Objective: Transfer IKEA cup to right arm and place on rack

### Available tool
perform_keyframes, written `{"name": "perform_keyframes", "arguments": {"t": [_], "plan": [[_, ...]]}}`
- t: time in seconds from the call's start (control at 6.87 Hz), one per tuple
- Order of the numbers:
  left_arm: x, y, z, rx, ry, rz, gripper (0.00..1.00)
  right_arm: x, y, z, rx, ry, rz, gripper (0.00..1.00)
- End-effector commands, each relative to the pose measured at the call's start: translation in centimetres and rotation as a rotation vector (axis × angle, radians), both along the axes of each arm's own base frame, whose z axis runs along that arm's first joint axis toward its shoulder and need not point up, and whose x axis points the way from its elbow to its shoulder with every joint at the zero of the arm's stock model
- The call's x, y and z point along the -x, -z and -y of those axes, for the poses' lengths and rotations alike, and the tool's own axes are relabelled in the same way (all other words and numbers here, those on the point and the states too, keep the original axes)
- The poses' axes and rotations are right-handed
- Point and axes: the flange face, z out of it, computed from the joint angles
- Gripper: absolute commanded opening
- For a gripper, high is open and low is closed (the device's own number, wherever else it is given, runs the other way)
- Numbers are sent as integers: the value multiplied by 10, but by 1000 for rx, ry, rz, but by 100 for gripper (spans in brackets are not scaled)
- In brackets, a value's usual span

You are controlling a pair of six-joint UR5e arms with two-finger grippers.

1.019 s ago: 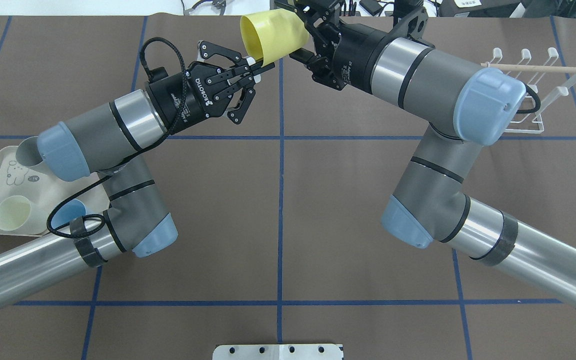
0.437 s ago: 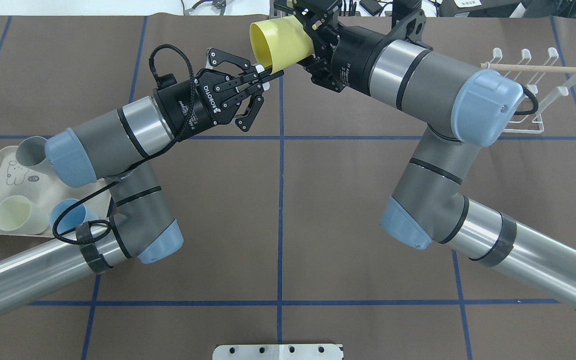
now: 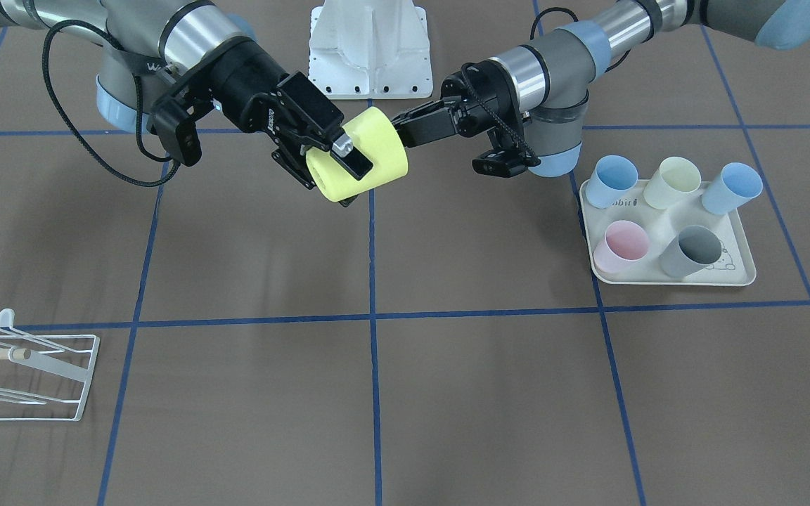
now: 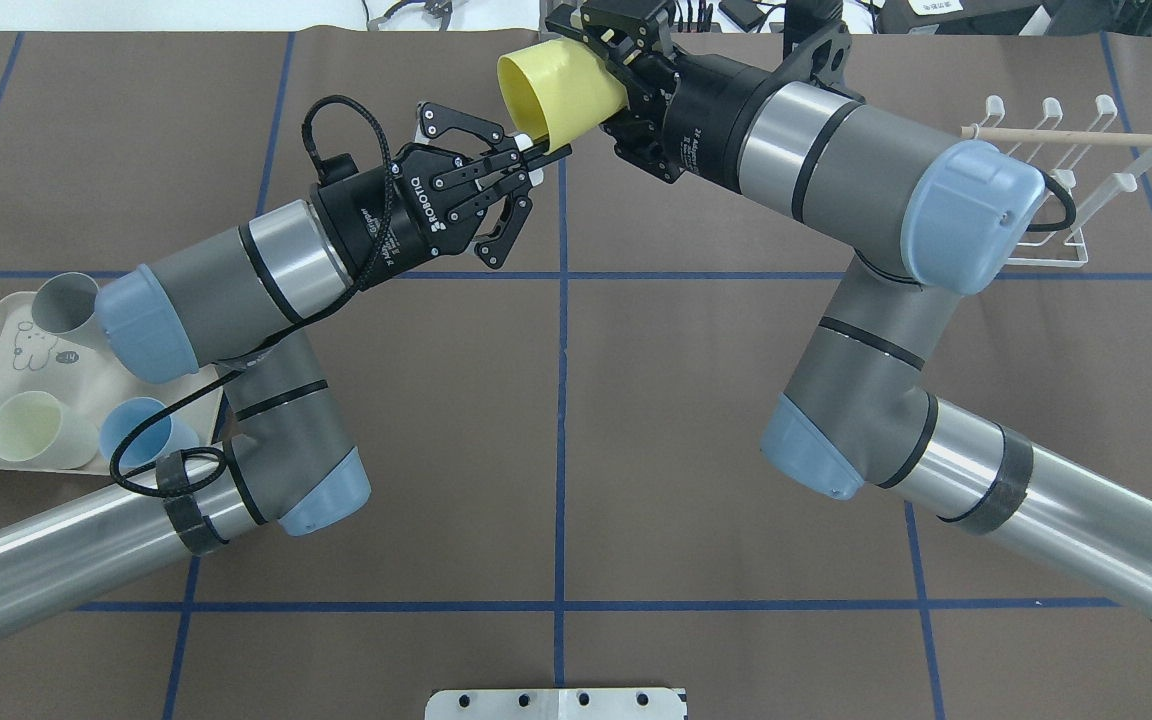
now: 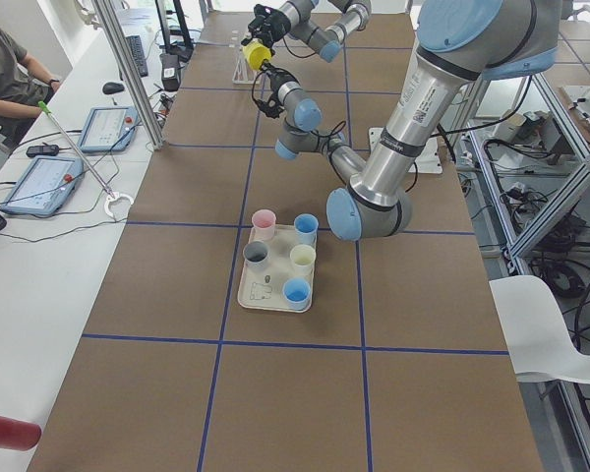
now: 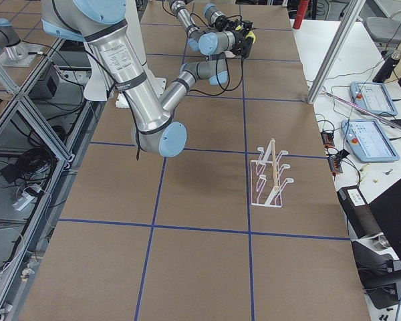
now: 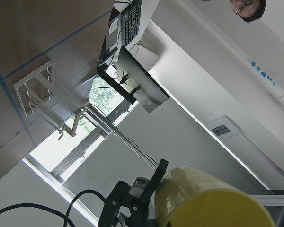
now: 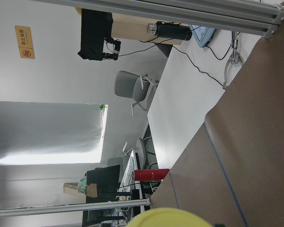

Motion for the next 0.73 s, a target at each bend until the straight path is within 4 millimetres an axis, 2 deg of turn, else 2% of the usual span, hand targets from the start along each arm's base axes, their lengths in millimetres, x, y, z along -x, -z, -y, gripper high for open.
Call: {"name": "perform_keyframes", "arguments": {"t": [0.0,0.44,0.58], "plan": [[-1,1,-2,-1,0,1,100,2,-1,2,3,1,-4,0],[0,-1,-1,-1,8,7,100,3,5,5,-1,-2,1,0],[1,-1,0,-10,19,13,100,-6,5,10,-2,-19,2,0]]}}
